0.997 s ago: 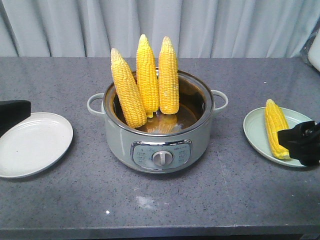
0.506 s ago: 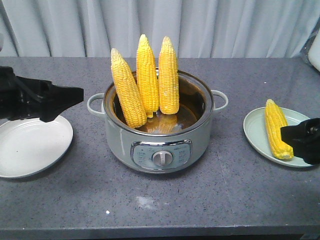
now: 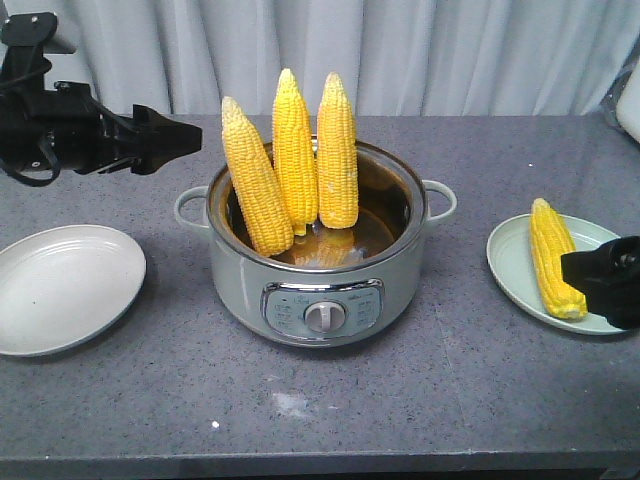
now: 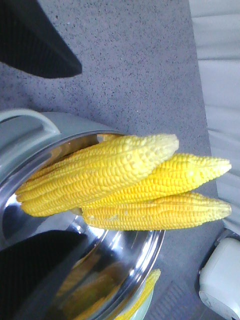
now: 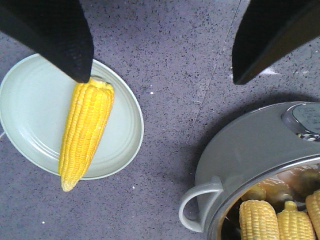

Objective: Distribute corn equally
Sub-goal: 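Reach the left gripper into the pot and grasp a corn cob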

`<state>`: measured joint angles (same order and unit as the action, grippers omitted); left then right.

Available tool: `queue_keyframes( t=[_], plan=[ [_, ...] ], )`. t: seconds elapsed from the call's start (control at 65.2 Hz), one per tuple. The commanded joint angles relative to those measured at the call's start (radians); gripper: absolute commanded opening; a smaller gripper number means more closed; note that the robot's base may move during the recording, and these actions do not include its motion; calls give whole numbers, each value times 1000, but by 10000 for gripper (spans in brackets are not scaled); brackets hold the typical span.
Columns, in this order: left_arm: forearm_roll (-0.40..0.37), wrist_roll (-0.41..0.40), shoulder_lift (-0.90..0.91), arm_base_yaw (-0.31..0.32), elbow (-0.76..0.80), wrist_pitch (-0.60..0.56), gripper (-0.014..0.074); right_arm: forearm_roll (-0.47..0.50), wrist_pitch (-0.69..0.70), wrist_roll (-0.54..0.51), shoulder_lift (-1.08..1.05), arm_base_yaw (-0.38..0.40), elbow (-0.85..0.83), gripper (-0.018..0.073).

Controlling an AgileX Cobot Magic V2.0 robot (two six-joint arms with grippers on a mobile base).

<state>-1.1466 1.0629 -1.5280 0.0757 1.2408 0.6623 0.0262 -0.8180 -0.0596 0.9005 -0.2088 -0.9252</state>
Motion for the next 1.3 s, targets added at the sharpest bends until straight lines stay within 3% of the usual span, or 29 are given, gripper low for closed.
queue_keyframes(
  t=[0.0,0.399,0.69,0.797,1.089,1.288],
  plan=[
    [-77,6,-12,7,72,15,584,-3,61,-7,-11,3,-23,560],
    [-75,7,-207,108,246,-39,584,-3,61,-7,-11,3,-23,560],
    [-73,16,-296,174,344,-14,579,-3,61,-7,-11,3,-23,560],
    [-71,63,-296,193,344,-15,527,-3,61,-7,-11,3,-23,560],
    [-74,67,-296,197,343,-11,244,-3,61,-7,-11,3,-23,560],
    [-74,66,-296,197,343,7,192,-3,61,-7,-11,3,-23,560]
  ],
)
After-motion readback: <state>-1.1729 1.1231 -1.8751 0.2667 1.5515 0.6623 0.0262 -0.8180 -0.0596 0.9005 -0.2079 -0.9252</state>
